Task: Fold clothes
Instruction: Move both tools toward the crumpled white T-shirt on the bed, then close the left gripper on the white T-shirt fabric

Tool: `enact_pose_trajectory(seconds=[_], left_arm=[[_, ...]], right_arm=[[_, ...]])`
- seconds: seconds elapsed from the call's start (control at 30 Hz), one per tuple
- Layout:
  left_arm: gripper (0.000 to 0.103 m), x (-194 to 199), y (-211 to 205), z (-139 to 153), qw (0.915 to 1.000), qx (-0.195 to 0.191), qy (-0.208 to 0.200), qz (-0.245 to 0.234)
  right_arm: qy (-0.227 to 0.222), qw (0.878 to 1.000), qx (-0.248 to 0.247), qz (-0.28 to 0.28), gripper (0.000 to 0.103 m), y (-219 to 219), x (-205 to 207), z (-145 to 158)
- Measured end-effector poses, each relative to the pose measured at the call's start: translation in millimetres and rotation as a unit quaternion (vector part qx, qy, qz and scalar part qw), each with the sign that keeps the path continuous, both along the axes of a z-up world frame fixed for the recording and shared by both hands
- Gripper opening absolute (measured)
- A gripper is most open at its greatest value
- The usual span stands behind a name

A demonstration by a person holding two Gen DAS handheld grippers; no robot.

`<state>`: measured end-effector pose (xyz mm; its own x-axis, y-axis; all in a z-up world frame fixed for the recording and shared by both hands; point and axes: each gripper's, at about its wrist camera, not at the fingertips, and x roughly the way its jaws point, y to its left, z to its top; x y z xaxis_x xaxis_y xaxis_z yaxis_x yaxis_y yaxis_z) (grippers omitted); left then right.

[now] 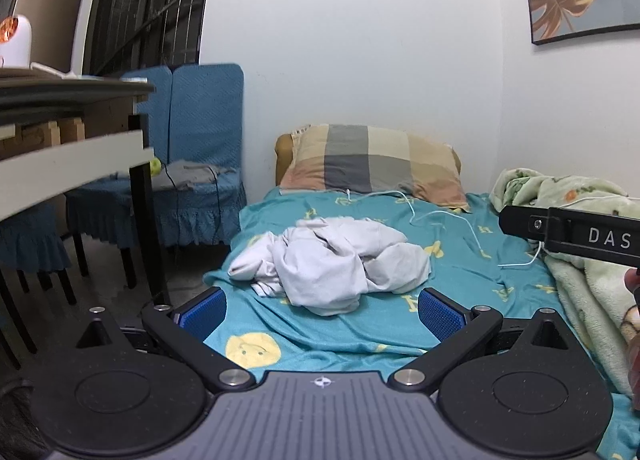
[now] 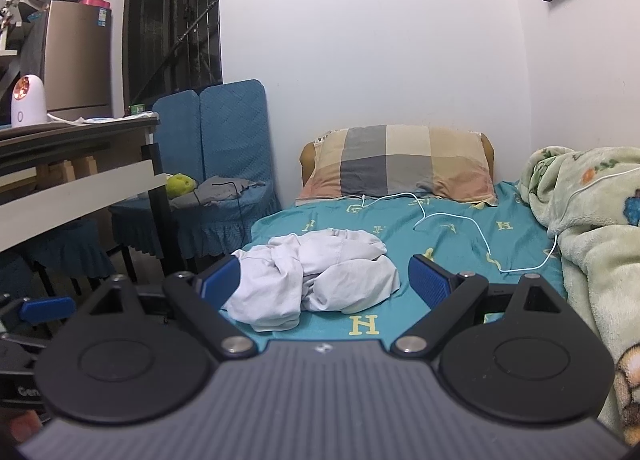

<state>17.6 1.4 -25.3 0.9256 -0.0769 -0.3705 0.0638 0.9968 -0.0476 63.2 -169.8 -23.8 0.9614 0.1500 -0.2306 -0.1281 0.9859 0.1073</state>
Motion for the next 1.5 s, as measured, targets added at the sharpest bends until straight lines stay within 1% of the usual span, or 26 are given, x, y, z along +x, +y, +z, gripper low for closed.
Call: enact_pose_trajectory(seconds=[0.17,0.23,0.33,0.47,0.6,0.67,0.77,0.9,1.0,1.07,1.17,1.2,1.3,1.37,1.4,1.43,1.47,1.5], left_arm=[[0.103,6,1,-4,0.9998,-0.012,0.014,-0.004],[0.103,12,0,-5,0.9998,-0.004,0.022,0.002],[0.103,28,-3,-5,0.9994,0.002,0.033,0.001],[0.102,65,-5,-6,0.9988,-0.004,0.049,0.003],[0.102,116,-10,-9,0.9979,0.001,0.065,0.007],[0.102,146,-13,-11,0.9976,0.007,0.068,0.008],[0.102,191,-17,-14,0.9971,0.014,0.072,0.016],[0.102,255,-16,-24,0.9961,0.01,0.085,0.02],[0.099,304,-16,-38,0.9948,0.016,0.098,0.024],[0.093,337,-17,-48,0.9936,0.016,0.11,0.02],[0.092,383,-23,-62,0.9916,0.011,0.128,0.014],[0.091,397,-26,-67,0.991,0.016,0.132,0.015],[0.085,436,-35,-81,0.9893,0.034,0.14,0.02],[0.063,458,-39,-90,0.9852,0.043,0.165,0.022],[0.056,465,-42,-94,0.9835,0.052,0.172,0.02],[0.046,471,-46,-98,0.982,0.064,0.177,0.018],[0.031,471,-49,-99,0.9822,0.072,0.173,0.018],[0.023,470,-51,-100,0.9828,0.078,0.166,0.018]], right_arm=[[0.003,1.0,0.002,-0.002,0.092,-2,-2,3],[0.01,1.0,-0.007,-0.007,0.092,-3,-1,2],[0.034,0.999,-0.007,-0.015,0.092,-7,1,-1],[0.045,0.999,-0.007,-0.028,0.092,-11,1,-2],[0.06,0.997,-0.014,-0.039,0.092,-14,2,-3],[0.074,0.997,-0.008,-0.037,0.092,-17,7,-4],[0.095,0.995,0.02,-0.027,0.092,-23,17,-5],[0.107,0.993,0.054,-0.022,0.092,-32,29,-8],[0.115,0.99,0.08,-0.019,0.092,-40,42,-14],[0.123,0.988,0.092,-0.02,0.092,-43,52,-20],[0.139,0.984,0.105,-0.021,0.092,-45,69,-32],[0.145,0.983,0.109,-0.018,0.092,-45,75,-36],[0.157,0.981,0.114,-0.016,0.092,-45,88,-48],[0.164,0.98,0.113,-0.015,0.092,-45,95,-55],[0.167,0.979,0.114,-0.015,0.092,-45,97,-58],[0.172,0.978,0.117,-0.015,0.092,-46,100,-62],[0.174,0.977,0.121,-0.015,0.092,-47,102,-64],[0.176,0.976,0.124,-0.016,0.092,-49,103,-66]])
